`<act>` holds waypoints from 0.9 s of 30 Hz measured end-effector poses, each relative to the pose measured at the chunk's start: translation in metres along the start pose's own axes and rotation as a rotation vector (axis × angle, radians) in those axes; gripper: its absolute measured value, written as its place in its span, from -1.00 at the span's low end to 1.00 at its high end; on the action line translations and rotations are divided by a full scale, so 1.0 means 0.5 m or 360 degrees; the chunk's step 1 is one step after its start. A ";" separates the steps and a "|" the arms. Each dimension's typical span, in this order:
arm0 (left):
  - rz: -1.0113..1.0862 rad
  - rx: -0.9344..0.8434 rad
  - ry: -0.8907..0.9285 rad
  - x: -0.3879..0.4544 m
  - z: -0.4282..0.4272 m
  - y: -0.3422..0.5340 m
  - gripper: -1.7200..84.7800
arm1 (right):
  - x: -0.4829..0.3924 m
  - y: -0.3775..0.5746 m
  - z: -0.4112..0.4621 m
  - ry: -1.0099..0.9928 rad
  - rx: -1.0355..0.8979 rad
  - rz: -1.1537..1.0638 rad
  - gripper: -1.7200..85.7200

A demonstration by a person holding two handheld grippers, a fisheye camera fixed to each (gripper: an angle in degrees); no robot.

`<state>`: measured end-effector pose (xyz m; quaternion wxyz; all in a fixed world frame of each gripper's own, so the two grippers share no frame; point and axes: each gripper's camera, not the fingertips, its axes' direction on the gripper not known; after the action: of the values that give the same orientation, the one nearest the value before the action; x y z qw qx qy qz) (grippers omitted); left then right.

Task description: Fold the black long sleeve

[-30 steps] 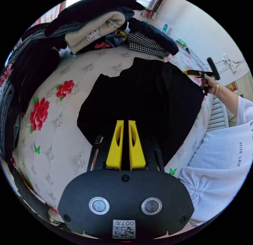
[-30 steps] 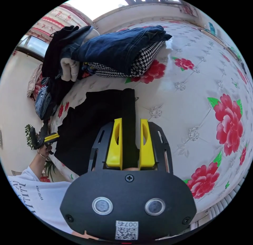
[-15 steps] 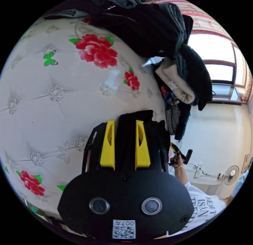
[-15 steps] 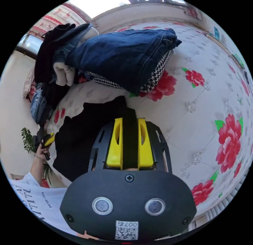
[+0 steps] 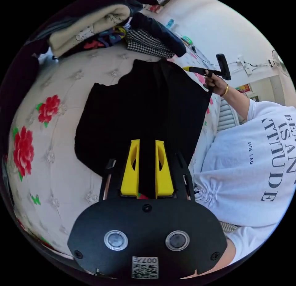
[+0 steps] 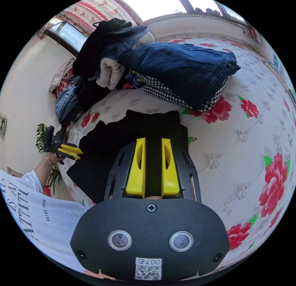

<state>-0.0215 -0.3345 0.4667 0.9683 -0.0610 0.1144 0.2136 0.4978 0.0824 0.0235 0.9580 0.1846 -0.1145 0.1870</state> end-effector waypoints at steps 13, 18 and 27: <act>-0.0547 0.0962 0.0120 -0.114 -0.098 0.094 -0.82 | 0.026 0.090 -0.078 -0.0027 0.0103 0.0059 -0.84; 0.0119 0.0439 -0.0566 0.099 -0.035 0.063 -0.72 | 0.028 0.090 -0.051 -0.0104 0.0047 0.0065 -0.83; 0.0274 0.0085 -0.0459 0.038 -0.002 -0.068 -0.85 | 0.004 0.062 -0.041 -0.0185 0.0045 -0.0034 -0.82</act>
<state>0.0096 -0.3576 0.4632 0.9541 0.0061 -0.0153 0.2991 0.4903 0.1180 0.0152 0.9490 0.2098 -0.1654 0.1674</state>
